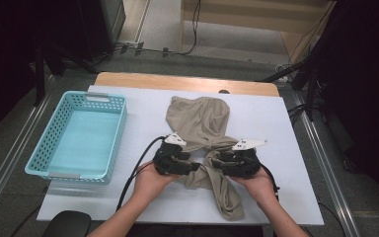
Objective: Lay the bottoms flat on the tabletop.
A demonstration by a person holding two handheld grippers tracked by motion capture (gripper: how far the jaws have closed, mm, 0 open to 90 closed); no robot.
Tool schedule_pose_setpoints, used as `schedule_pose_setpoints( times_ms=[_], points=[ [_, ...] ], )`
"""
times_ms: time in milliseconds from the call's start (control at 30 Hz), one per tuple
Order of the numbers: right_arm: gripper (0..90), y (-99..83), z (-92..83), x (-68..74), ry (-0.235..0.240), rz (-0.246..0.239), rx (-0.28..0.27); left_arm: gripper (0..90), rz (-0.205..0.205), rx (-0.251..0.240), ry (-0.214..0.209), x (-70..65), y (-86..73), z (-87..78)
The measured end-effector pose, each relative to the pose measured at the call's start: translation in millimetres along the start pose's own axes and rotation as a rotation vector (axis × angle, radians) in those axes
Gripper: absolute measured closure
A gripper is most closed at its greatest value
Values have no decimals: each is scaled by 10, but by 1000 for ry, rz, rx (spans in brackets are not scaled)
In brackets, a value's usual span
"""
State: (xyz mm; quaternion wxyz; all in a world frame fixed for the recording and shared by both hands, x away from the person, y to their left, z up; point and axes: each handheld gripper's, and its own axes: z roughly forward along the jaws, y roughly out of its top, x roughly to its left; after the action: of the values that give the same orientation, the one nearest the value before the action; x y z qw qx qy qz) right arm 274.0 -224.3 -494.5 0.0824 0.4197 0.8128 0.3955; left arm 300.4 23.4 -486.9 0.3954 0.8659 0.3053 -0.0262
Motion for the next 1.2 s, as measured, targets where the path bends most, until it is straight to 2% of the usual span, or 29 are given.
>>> schedule_pose_setpoints(
  times_ms=[100, 133, 167, 200, 233, 267, 300, 333, 400, 467, 533, 633, 733, 900, 967, 1033, 1067, 1133, 1200],
  points=[
    [464, -23, 119, 12, -7, -13, 43, 449, 10, 48, -8, -16, -44, 197],
    [467, -40, 161, 7, -10, -16, 59, 468, 26, 70, 4, -26, -60, 255],
    [497, -58, 201, -3, -14, -18, 81, 486, 39, 62, 20, -44, -82, 286],
    [542, -75, 236, -17, -15, -19, 109, 538, 49, 51, 21, -56, -99, 294],
    [623, -90, 243, -27, -20, -29, 94, 625, 50, 54, 15, -60, -110, 303],
    [679, -83, 237, -42, -21, -27, 102, 709, 40, 70, -7, -55, -113, 311],
    [710, -61, 231, -61, -7, 2, 116, 777, 35, 87, -19, -45, -107, 308],
    [740, -38, 217, -79, 2, 22, 130, 822, 24, 106, -25, -25, -87, 295],
    [790, 11, 155, -106, 1, 28, 124, 847, -4, 136, -25, 36, -36, 237],
    [804, 52, 59, -148, -18, 27, 99, 850, -19, 116, 2, 131, 11, 100],
    [807, 80, -63, -209, -49, 40, 78, 849, -62, 84, 17, 248, 66, -70],
    [808, 85, -259, -364, -99, 61, 30, 847, -93, 15, 55, 388, 124, -334],
    [808, 58, -483, -543, -140, 111, -18, 845, -129, -35, 85, 509, 141, -528],
    [807, -58, -813, -844, -208, 199, -79, 837, -153, -80, 137, 634, 141, -720],
    [807, -122, -900, -946, -234, 221, -79, 837, -177, -102, 138, 686, 132, -770],
    [808, -192, -972, -1040, -272, 238, -73, 837, -216, -118, 118, 743, 121, -816],
    [808, -225, -1012, -1089, -285, 254, -74, 837, -221, -128, 117, 754, 119, -835],
    [807, -279, -1084, -1166, -320, 279, -80, 788, -219, -150, 112, 747, 124, -871],
    [776, -310, -1144, -1213, -338, 291, -88, 680, -200, -174, 122, 720, 137, -909]
  ],
)
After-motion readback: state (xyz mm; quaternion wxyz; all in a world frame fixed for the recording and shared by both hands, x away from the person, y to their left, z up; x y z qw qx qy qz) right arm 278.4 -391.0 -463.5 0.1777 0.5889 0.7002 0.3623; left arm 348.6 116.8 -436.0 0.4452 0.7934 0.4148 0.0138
